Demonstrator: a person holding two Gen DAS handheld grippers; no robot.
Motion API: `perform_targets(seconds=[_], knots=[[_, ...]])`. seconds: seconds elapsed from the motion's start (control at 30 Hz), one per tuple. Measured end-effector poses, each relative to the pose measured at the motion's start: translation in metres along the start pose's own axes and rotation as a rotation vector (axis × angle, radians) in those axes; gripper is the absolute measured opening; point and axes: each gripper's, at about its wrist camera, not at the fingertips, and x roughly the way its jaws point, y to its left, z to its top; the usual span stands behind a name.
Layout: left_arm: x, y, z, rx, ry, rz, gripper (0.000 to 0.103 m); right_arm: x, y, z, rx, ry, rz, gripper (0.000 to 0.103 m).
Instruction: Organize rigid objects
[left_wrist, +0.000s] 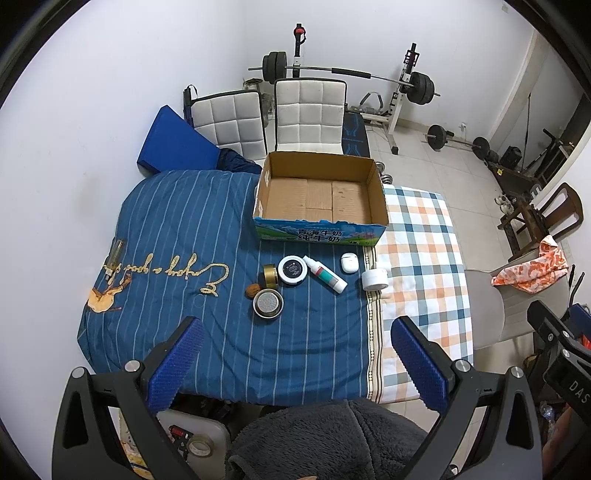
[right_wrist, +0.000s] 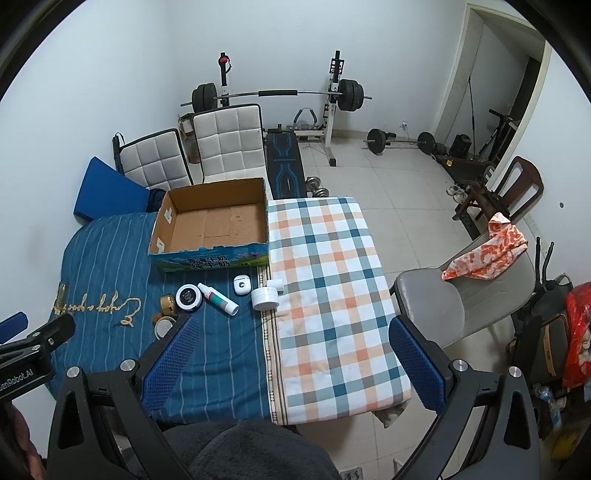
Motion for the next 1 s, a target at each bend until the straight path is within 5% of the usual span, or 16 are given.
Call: perform_targets(seconds=[0.67, 1.0], knots=[[0.001, -0.007, 0.005, 0.001, -0.006, -0.006, 0.103, 0.000, -0.003, 0.009, 0.004, -0.008, 0.001, 0.103], [0.024, 0.006, 0.020, -0.005, 0.008, 0.018, 0.103, 0.033, 0.000, 0.021, 0.014, 0.037, 0.028, 0.103]])
